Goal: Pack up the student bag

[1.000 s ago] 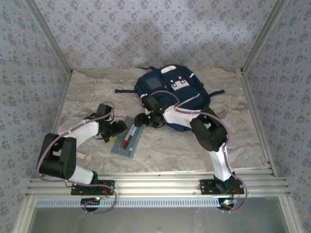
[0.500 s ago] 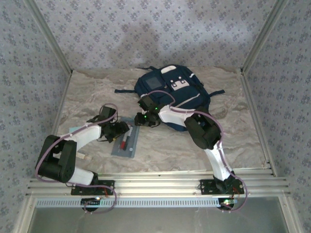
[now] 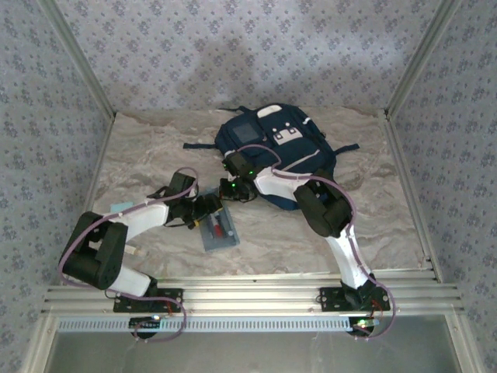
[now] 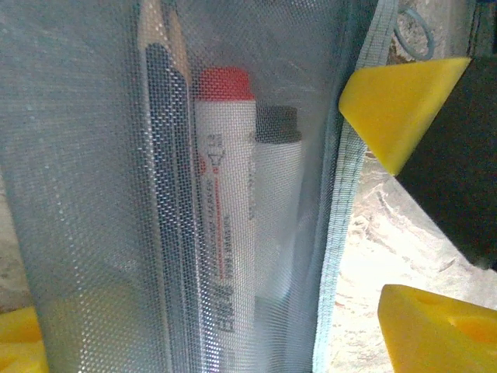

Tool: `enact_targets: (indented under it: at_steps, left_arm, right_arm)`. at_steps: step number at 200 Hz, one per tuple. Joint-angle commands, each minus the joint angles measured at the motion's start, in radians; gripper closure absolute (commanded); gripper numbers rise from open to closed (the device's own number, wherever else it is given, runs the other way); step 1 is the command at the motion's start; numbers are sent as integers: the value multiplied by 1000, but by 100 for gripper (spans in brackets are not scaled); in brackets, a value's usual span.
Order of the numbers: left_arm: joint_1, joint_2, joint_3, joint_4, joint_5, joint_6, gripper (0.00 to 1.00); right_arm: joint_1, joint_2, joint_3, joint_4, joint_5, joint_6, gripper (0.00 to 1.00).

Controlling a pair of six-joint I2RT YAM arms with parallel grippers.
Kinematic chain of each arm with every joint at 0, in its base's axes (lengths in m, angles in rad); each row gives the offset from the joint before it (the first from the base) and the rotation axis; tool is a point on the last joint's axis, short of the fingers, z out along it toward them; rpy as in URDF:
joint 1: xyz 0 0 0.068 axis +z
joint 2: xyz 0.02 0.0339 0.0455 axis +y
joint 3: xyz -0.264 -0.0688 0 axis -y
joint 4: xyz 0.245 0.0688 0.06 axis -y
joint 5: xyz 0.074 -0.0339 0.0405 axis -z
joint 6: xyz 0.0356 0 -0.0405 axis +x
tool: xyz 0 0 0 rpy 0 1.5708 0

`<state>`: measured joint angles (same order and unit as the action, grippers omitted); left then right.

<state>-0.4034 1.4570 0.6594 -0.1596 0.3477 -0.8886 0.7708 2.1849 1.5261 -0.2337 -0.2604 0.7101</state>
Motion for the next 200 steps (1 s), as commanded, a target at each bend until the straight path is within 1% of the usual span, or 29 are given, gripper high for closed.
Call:
enact_targets:
  at_steps: [1, 4, 8, 19, 24, 59, 78, 94, 98, 110, 116, 138, 155, 175, 200]
  left_arm:
    - [29, -32, 29, -46, -27, 17, 14]
    - [36, -35, 28, -39, -26, 21, 14]
    - [44, -41, 28, -29, -25, 25, 10]
    - [61, -52, 25, 6, -23, 44, 9]
    - [65, -56, 25, 23, -23, 54, 6]
    - [71, -54, 38, 97, -15, 127, 6]
    - [74, -50, 39, 142, -2, 148, 5]
    - [75, -42, 21, 217, 38, 174, 5]
    - [75, -37, 16, 239, 55, 181, 3]
    - [77, -20, -3, 317, 105, 193, 2]
    - [77, -11, -11, 355, 123, 191, 0]
    - [76, 15, -21, 462, 189, 170, 0]
    - [76, 14, 4, 470, 205, 167, 0]
    - [75, 0, 38, 451, 207, 199, 0]
    - [76, -2, 86, 467, 264, 224, 0]
  right_arm:
    - [-23, -66, -51, 7, -30, -27, 100]
    - [-27, -76, -57, 10, -35, -31, 100]
    - [-31, -90, -63, 16, -43, -37, 100]
    - [-46, -131, -93, 29, -61, -43, 100]
    - [-52, -148, -107, 40, -71, -44, 100]
    - [-113, -250, -213, 124, -167, -14, 100]
    - [-126, -296, -249, 144, -184, -26, 100]
    - [-136, -326, -267, 145, -192, -42, 100]
    - [-139, -333, -273, 148, -197, -44, 100]
    - [-151, -352, -289, 169, -214, -42, 100]
    - [-157, -361, -299, 181, -223, -38, 100]
    - [-180, -396, -321, 213, -265, -17, 100]
    - [-202, -430, -325, 236, -301, 1, 100]
    - [-231, -476, -325, 241, -345, 10, 100]
    - [-283, -536, -325, 231, -394, 12, 100]
